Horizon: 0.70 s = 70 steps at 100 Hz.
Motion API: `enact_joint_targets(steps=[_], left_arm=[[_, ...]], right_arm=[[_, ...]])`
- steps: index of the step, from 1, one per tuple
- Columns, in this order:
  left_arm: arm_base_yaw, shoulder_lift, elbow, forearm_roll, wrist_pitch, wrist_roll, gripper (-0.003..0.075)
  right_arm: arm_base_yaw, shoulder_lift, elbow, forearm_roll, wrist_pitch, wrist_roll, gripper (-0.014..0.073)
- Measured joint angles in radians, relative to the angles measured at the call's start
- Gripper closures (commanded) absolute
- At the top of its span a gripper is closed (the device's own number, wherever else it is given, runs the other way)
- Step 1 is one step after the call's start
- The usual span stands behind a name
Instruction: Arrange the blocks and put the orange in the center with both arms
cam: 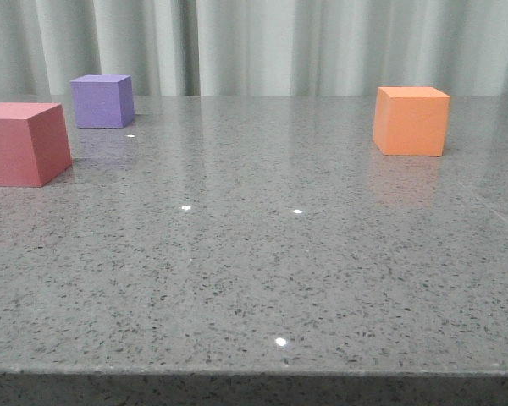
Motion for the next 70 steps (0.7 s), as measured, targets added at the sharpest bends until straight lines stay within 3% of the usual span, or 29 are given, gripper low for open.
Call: enact_joint_targets(steps=[43,70], left_arm=[[0.000,0.000,0.000,0.000,0.000,0.000,0.0739],[0.000,0.000,0.000,0.000,0.000,0.000,0.0739]], right_arm=[[0.000,0.000,-0.036,0.000,0.025,0.000,0.0660],[0.000,0.077,-0.334,0.000,0.326,-0.002,0.0660]])
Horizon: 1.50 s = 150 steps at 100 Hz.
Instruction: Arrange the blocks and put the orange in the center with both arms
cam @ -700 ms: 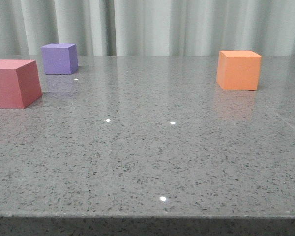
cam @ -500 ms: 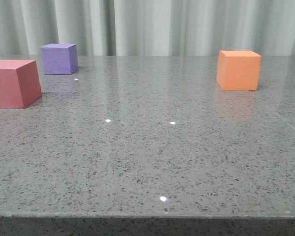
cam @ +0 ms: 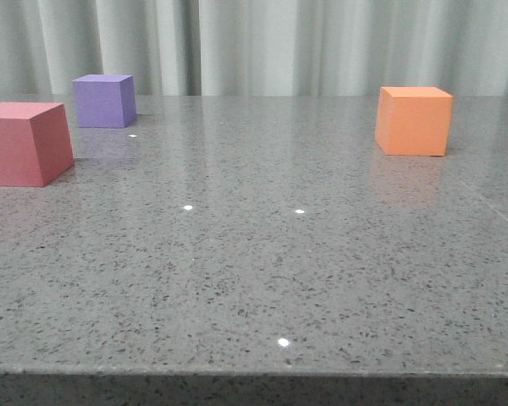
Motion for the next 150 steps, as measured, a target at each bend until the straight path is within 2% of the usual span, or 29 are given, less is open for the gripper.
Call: enact_joint_targets(steps=[33,47,65,72,76,93,97,105,125,150], left_arm=[[0.000,0.000,0.000,0.000,0.000,0.000,0.0739],[0.000,0.000,0.000,0.000,0.000,0.000,0.0739],[0.000,0.000,0.000,0.000,0.000,0.000,0.0739],[0.000,0.000,0.000,0.000,0.000,0.000,0.0739],[0.000,0.000,0.000,0.000,0.000,0.000,0.0739],[0.000,0.000,0.000,0.000,0.000,0.000,0.0739],[0.000,0.000,0.000,0.000,0.000,0.000,0.0739],[0.000,0.000,0.000,0.000,0.000,0.000,0.0739],[0.000,0.000,0.000,0.000,0.000,0.000,0.0739],[0.000,0.000,0.000,0.000,0.000,0.000,0.0739]], right_arm=[[0.000,0.411,-0.415,0.000,0.386,0.000,0.0660],[0.000,0.555,-0.498,0.000,0.441,0.000,0.0660],[0.000,0.665,-0.508,0.000,0.470,0.000,0.0629],[0.000,0.696,-0.508,0.001,0.492,0.000,0.0547],[0.000,0.711,-0.508,0.001,0.506,0.000,0.0467],[0.000,0.741,-0.508,0.001,0.564,0.000,-0.0010],[0.000,0.745,-0.508,0.001,0.570,0.000,-0.0081],[0.000,0.746,-0.508,0.005,0.571,0.000,-0.0048],[0.002,0.768,-0.518,0.064,0.517,0.000,-0.0044],[0.093,1.000,-0.676,0.076,0.487,0.000,-0.0044]])
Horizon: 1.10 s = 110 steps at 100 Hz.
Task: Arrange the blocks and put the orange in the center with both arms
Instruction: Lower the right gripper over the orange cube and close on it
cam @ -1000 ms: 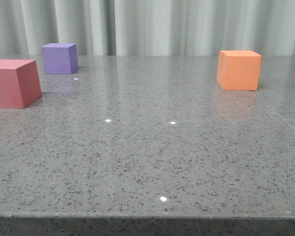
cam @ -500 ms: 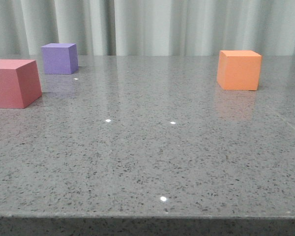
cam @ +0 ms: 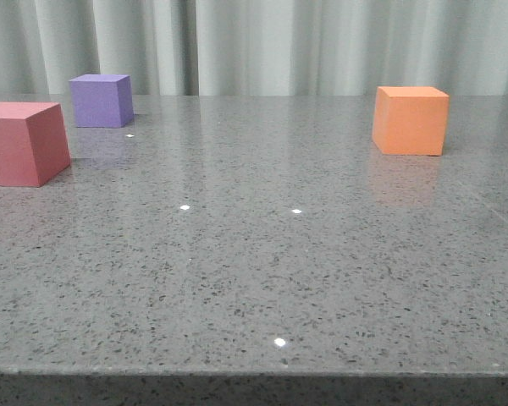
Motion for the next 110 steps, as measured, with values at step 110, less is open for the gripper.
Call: enact_joint_targets(steps=[110], left_arm=[[0.000,0.000,0.000,0.000,0.000,0.000,0.0739]], right_arm=[[0.067,0.822,-0.606,-0.127,0.037,0.000,0.0095]])
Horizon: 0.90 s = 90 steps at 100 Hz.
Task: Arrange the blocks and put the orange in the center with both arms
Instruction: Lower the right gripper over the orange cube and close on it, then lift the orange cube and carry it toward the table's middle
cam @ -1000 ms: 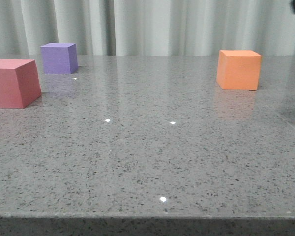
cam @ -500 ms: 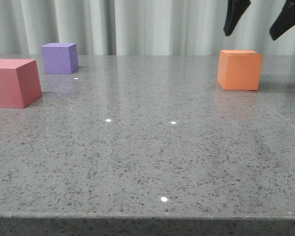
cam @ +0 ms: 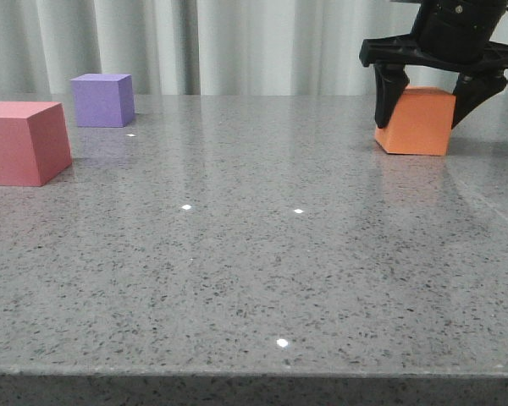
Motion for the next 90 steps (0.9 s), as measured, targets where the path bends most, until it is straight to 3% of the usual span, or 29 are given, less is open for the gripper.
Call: enact_joint_targets(steps=[11,39,65,90], left_arm=[[0.000,0.000,0.000,0.000,0.000,0.000,0.0739],[0.000,0.000,0.000,0.000,0.000,0.000,0.0739],[0.000,0.000,0.000,0.000,0.000,0.000,0.0739],[0.000,0.000,0.000,0.000,0.000,0.000,0.0739]], right_arm=[[0.000,0.000,-0.008,0.000,0.008,0.004,0.0166],[0.037,0.000,-0.106,0.016,0.086,0.034,0.0169],[0.202,0.014,-0.230,0.000,0.082,0.149,0.0169],[0.325,0.186,-0.442,-0.066,0.142,0.291,0.0169]])
